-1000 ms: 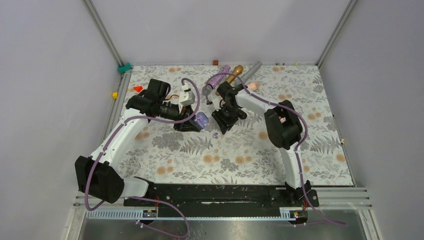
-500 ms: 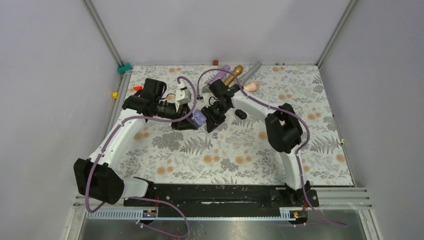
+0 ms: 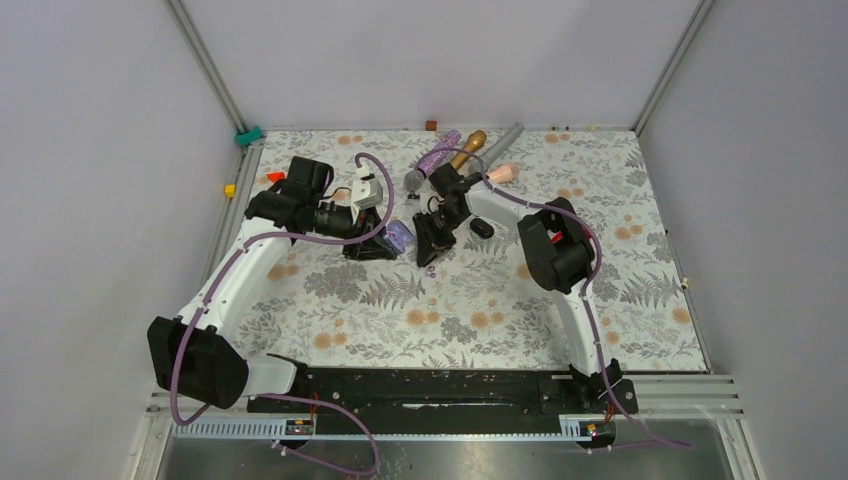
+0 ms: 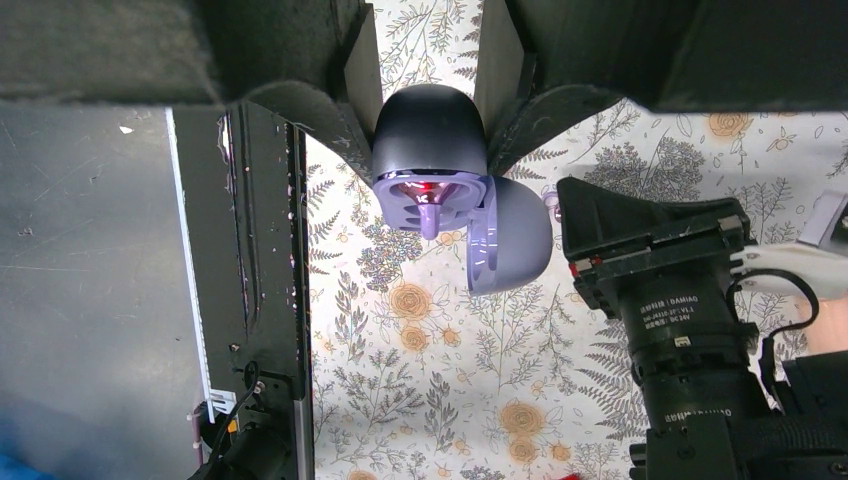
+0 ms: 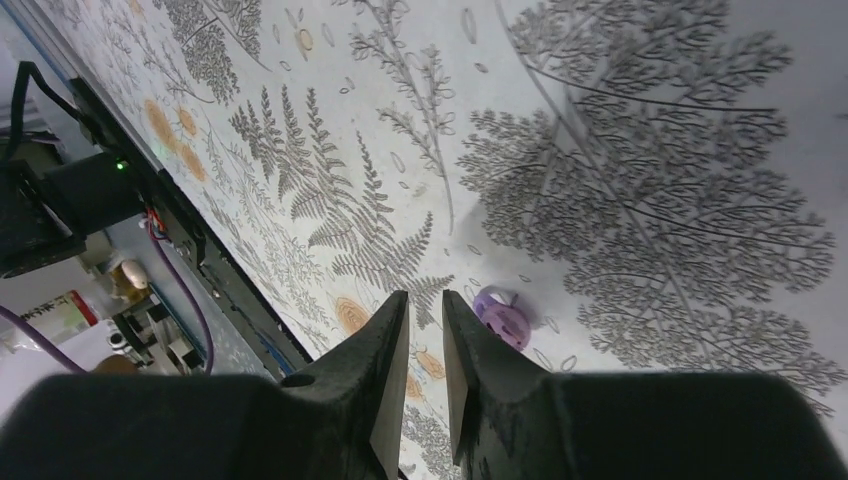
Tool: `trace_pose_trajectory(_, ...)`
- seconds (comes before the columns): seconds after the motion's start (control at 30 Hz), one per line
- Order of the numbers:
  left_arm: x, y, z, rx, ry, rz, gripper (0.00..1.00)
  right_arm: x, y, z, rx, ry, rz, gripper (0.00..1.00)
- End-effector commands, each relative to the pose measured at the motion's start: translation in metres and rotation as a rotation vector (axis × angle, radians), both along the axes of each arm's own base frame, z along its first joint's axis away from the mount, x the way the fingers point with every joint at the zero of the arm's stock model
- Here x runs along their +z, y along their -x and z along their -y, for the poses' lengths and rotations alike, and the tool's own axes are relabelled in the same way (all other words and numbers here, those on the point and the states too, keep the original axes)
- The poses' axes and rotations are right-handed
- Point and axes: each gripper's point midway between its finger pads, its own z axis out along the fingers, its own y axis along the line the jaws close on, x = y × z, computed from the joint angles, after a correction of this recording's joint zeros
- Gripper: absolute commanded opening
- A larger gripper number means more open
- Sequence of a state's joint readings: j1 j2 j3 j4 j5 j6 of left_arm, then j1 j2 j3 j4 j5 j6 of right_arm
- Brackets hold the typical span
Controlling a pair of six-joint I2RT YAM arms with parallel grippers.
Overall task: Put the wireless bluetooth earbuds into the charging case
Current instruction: Adjust the earbud at the center of the board.
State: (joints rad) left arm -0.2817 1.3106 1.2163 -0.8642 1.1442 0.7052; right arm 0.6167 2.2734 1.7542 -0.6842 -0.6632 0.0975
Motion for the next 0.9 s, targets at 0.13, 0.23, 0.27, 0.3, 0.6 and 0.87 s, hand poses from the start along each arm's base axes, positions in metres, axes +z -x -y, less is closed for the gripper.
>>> trace_pose_trajectory(0.13, 0.011, 0.002, 0.001, -0.017, 0.043, 0.038, 0.00, 0.020, -0.007, 0.011, -0.066, -0.060, -0.030, 0.26)
trace_pose_trajectory(0.23, 0.011, 0.002, 0.001, -0.017, 0.043, 0.038, 0.00, 0.020, -0.004, 0.016, -0.068, -0.059, -0.041, 0.26)
trace_pose_trajectory(0.27, 0.011, 0.002, 0.001, -0.015, 0.043, 0.038, 0.00, 0.021, -0.002, 0.017, -0.068, -0.063, -0.045, 0.26)
trace_pose_trajectory(0.3, 0.011, 0.002, 0.001, -0.015, 0.044, 0.040, 0.00, 0.023, -0.001, 0.018, -0.066, -0.068, -0.042, 0.26)
trace_pose_trajectory(0.6, 0.012, 0.002, 0.000, -0.015, 0.049, 0.040, 0.00, 0.042, 0.002, 0.028, -0.039, -0.107, -0.019, 0.26)
trace_pose_trajectory(0.87, 0.013, 0.002, 0.000, -0.015, 0.051, 0.039, 0.00, 0.037, 0.009, 0.041, 0.002, -0.051, 0.019, 0.24)
